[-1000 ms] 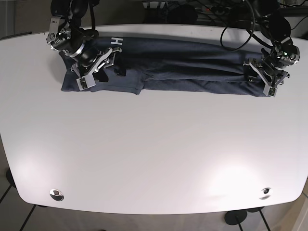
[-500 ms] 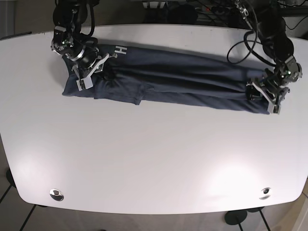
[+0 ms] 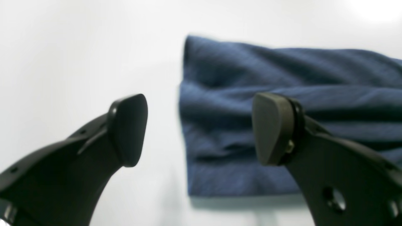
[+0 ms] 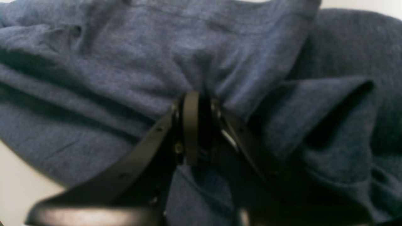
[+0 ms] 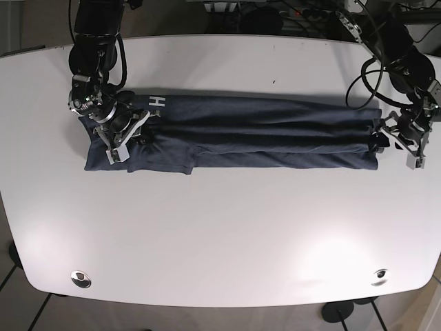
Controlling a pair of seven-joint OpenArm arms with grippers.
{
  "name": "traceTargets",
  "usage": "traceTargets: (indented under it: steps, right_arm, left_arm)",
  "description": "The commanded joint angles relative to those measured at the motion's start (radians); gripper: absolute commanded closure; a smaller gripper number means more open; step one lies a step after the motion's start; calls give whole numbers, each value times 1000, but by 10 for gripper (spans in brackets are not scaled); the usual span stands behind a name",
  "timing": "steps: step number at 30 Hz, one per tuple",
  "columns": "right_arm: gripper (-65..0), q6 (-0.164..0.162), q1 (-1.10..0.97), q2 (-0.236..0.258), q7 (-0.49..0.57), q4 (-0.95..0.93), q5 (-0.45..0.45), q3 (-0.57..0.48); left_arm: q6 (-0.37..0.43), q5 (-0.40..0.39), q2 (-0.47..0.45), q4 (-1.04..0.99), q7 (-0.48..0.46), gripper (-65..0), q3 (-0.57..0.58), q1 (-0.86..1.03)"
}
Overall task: Fold the T-shirt properly
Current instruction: 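Tuck the loose sleeve into the strip with the right gripper, then grasp the strip's middle with the left gripper and fold toward the right gripper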
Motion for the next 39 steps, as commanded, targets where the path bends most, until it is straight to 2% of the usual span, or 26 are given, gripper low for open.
traceTargets:
  steps: [1, 3, 7, 8, 9, 12, 13, 16, 19, 22, 24, 27, 37, 39]
  right_arm:
    - [-48, -1, 11, 2, -4, 18, -2, 1]
    - [-48, -1, 11, 2, -4, 18, -2, 1]
    - [-48, -1, 11, 2, -4, 20, -2, 1]
    - [-48, -1, 11, 2, -4, 20, -2, 1]
    - [-48, -1, 11, 2, -4, 20, -2, 1]
    - [-48, -1, 11, 2, -4, 20, 0, 1]
    - [-48, -1, 11, 1, -4, 20, 0, 1]
    - [-48, -1, 11, -1, -4, 18, 1, 1]
    - [-48, -1, 11, -1, -4, 18, 0, 2]
    - [-48, -1, 11, -1, -4, 20, 0, 4]
    - [-48, -1, 9, -1, -4, 20, 0, 2]
    - [-48, -1, -5, -1, -4, 21, 0, 1]
    - [-48, -1, -9, -1, -4, 23, 9, 1]
    - [-48, -1, -9, -1, -4, 23, 9, 1]
  left_arm:
    - [-1, -35, -13, -60, -14, -486, 3, -15]
    - [-1, -35, -30, -114, -14, -485, 6, -12]
    - [-1, -35, 4, -127, -11, -474, 7, 8]
    - [-1, -35, 5, -129, -11, -444, 7, 14]
    - [-1, -35, 7, -131, -11, -375, 7, 16]
    - [-1, -34, 31, -131, -14, -57, 7, 16]
    - [-1, -35, 31, -126, -14, -8, 9, 16]
    - [-1, -52, 34, -55, -13, -4, 9, 20]
    - [-1, -81, 74, 189, -7, -3, 64, 86]
    - [-1, -78, 120, 410, -7, -3, 162, 143]
    - [-1, -78, 126, 502, -7, -3, 290, 178]
    - [-1, -78, 162, 528, -7, -3, 425, 193]
    - [-1, -43, 324, 449, -11, -4, 592, 184]
    - [-1, -41, 332, 446, -11, -4, 615, 184]
